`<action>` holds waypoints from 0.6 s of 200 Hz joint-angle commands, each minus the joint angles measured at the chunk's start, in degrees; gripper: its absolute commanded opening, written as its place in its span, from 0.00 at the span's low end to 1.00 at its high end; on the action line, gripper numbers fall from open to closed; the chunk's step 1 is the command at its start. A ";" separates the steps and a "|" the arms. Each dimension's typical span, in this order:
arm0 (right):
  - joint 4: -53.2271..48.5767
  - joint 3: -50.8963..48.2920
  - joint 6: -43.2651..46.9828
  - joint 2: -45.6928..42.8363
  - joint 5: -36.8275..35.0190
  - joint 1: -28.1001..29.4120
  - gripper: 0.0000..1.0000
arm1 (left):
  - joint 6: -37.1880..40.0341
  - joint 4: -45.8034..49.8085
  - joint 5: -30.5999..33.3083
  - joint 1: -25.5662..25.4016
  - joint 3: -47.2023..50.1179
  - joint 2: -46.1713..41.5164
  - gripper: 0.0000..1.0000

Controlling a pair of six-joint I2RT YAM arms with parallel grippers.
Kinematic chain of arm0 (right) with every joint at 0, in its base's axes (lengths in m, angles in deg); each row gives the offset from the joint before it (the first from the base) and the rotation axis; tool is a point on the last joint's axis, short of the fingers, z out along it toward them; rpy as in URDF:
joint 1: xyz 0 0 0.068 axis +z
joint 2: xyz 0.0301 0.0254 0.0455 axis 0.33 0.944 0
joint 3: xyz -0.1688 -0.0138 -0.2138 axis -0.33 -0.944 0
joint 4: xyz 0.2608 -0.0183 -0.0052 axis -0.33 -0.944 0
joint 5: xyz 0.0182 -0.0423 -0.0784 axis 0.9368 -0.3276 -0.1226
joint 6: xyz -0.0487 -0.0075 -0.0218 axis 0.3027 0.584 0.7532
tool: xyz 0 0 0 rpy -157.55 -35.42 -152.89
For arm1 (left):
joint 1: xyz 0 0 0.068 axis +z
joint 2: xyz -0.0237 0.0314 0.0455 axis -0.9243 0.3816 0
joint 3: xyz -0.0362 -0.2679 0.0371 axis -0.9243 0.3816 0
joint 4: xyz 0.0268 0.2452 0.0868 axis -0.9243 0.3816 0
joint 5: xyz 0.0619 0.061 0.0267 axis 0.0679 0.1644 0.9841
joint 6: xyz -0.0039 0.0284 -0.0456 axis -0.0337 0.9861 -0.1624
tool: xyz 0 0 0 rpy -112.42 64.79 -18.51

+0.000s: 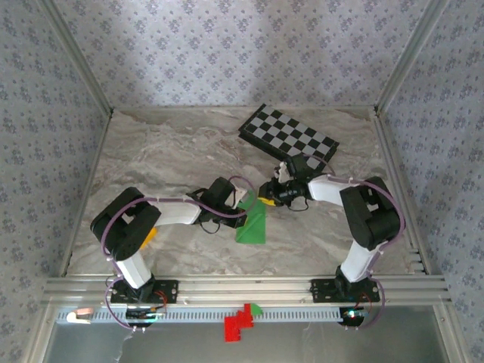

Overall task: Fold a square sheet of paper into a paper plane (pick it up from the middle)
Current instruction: Fold the triangle a second time at the center of the table.

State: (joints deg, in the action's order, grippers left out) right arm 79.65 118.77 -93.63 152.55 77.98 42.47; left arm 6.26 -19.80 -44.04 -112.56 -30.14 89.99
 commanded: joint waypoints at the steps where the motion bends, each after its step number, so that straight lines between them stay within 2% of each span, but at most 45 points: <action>1: -1.87 -1.90 -0.70 -3.67 0.54 -0.51 0.30 | 1.30 4.85 5.06 0.26 0.36 2.36 0.00; 65: 2.12 -7.63 -3.73 -8.60 0.21 3.66 0.25 | 0.22 3.24 5.21 0.26 1.92 1.13 0.00; 120: 4.26 -6.85 -4.70 -5.93 0.95 5.06 0.25 | 0.21 3.27 5.44 0.26 1.94 1.26 0.00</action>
State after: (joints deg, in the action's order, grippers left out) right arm 82.34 111.18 -96.74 145.38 77.98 46.54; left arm 6.19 -20.04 -43.73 -112.56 -30.07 89.97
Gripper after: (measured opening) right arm 0.247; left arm 0.045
